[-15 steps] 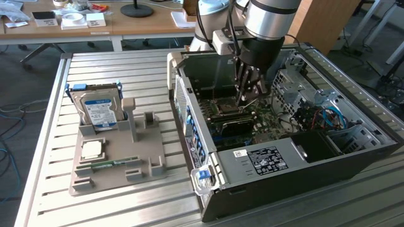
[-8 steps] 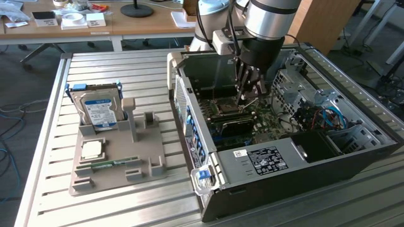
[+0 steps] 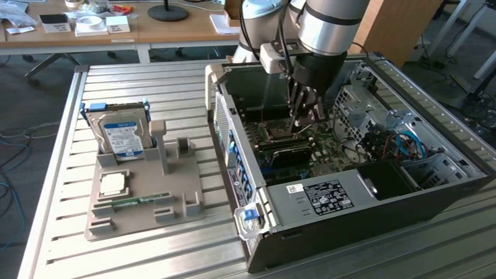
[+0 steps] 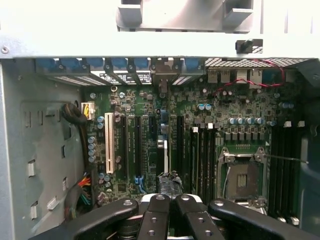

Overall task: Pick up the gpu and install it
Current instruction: 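Press down on the gpu until it lock into place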

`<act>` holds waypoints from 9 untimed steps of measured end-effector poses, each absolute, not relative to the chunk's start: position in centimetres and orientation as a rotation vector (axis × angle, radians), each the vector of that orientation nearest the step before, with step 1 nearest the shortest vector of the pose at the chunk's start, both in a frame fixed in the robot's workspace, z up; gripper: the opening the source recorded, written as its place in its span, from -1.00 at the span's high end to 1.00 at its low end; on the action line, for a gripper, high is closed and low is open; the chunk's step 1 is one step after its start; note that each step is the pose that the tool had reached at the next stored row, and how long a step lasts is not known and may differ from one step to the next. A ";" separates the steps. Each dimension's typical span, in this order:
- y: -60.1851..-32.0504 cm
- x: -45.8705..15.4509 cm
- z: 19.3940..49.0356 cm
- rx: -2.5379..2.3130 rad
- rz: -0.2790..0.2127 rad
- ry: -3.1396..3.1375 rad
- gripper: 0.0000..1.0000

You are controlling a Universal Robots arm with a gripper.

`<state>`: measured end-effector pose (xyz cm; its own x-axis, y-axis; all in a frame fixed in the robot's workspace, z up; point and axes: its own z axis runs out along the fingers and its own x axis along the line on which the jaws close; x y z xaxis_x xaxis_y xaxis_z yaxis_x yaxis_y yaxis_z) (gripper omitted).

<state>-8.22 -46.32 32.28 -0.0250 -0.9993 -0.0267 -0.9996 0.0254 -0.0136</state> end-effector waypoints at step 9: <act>-46.3 -8.2 30.7 -2.173 0.014 2.229 0.79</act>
<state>-8.22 -46.32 30.65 -0.0250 -0.9993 -0.0266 -0.9996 0.0253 -0.0134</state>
